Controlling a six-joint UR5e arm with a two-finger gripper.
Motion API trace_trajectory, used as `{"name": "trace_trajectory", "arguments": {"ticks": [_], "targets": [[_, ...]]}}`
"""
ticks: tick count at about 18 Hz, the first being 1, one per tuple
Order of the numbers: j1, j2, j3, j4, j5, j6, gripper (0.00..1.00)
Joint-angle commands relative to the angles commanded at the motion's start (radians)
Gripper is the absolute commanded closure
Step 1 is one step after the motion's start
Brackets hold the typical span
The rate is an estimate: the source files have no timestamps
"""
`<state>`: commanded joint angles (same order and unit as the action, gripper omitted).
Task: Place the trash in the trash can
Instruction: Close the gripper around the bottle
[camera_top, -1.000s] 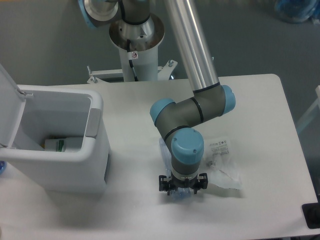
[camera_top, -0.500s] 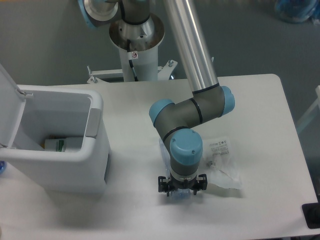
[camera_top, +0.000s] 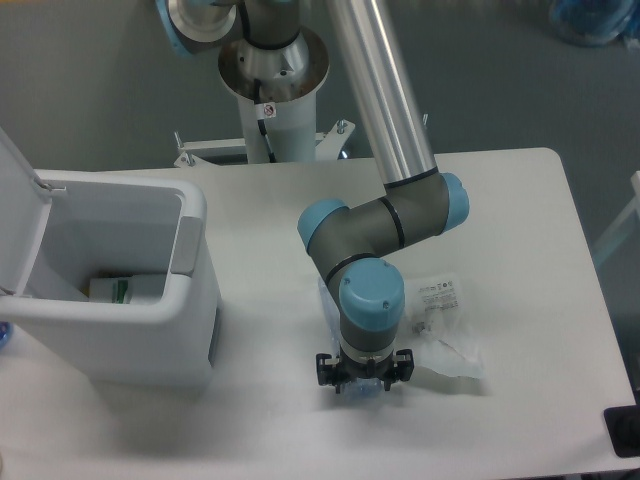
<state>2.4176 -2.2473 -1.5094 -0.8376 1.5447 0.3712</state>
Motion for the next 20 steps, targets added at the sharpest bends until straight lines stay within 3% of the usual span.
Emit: {"name": "trace_trajectory", "arguments": {"ticks": [20], "targets": [[0.0,0.005,-0.002,-0.002,0.012,0.003,0.33]]}}
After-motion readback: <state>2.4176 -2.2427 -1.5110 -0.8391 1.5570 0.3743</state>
